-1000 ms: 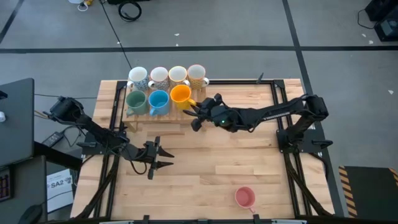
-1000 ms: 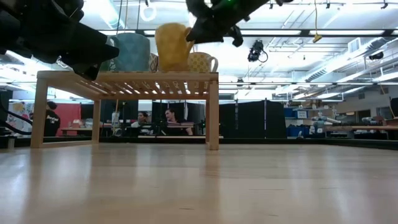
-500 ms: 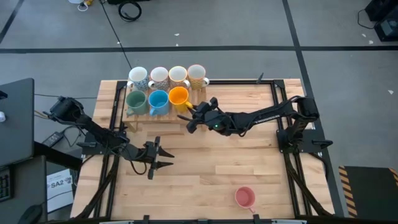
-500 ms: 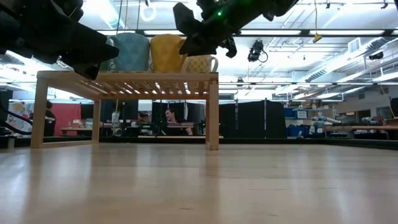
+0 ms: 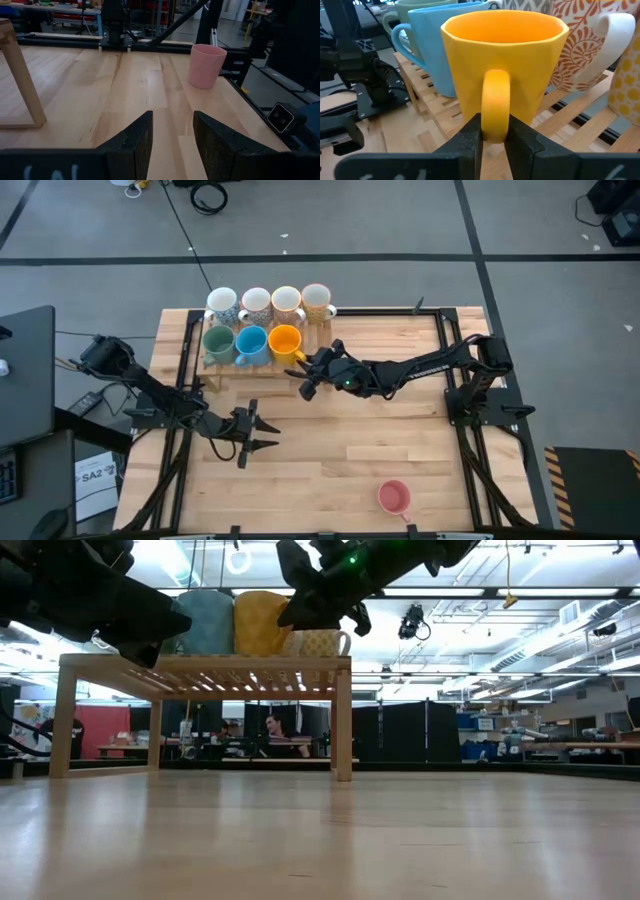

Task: Place coffee mugs
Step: Put the yellow mug on the shelf

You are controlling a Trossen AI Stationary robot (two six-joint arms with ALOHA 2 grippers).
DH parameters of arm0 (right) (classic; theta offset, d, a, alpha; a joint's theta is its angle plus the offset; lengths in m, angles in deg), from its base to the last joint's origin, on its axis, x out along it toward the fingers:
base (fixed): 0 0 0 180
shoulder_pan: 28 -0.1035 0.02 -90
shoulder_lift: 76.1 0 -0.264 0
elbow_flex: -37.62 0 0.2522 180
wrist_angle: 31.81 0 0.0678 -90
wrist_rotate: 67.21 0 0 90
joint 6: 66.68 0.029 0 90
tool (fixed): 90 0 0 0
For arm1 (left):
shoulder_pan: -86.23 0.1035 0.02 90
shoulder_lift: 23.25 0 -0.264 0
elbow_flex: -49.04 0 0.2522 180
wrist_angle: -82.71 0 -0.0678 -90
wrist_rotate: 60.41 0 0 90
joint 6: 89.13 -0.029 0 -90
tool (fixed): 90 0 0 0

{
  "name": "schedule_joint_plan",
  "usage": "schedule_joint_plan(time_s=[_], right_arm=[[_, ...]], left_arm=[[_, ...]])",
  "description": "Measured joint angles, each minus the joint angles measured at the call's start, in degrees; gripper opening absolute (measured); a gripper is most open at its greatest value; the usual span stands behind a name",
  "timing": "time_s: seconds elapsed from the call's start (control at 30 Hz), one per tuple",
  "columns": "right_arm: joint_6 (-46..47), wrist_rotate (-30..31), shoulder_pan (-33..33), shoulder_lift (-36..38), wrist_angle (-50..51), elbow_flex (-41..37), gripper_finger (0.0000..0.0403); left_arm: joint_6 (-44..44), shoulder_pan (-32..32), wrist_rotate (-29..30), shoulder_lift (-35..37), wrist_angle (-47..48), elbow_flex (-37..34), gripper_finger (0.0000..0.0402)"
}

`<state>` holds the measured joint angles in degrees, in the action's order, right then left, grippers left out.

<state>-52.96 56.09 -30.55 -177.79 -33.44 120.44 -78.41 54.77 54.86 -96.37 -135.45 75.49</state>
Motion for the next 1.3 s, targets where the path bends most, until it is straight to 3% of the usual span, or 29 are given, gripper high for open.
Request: schedule_joint_plan(time_s=[0.6, 1.03, 1.3], right_arm=[[-6.29, 2.67, 0.89, 0.0, -0.02, 0.0, 0.0077], [-6.01, -0.38, 1.23, 0.0, -0.03, 0.0, 0.0078], [-5.99, -1.95, 1.21, 0.0, 0.0, -0.02, 0.0113]], left_arm=[[0.16, 0.0, -0.02, 0.0, 0.0, 0.0, 0.0148], [0.22, 0.0, 0.0, 0.0, 0.0, 0.0, 0.0148], [0.22, 0.0, 0.0, 0.0, 0.0, 0.0, 0.0148]])
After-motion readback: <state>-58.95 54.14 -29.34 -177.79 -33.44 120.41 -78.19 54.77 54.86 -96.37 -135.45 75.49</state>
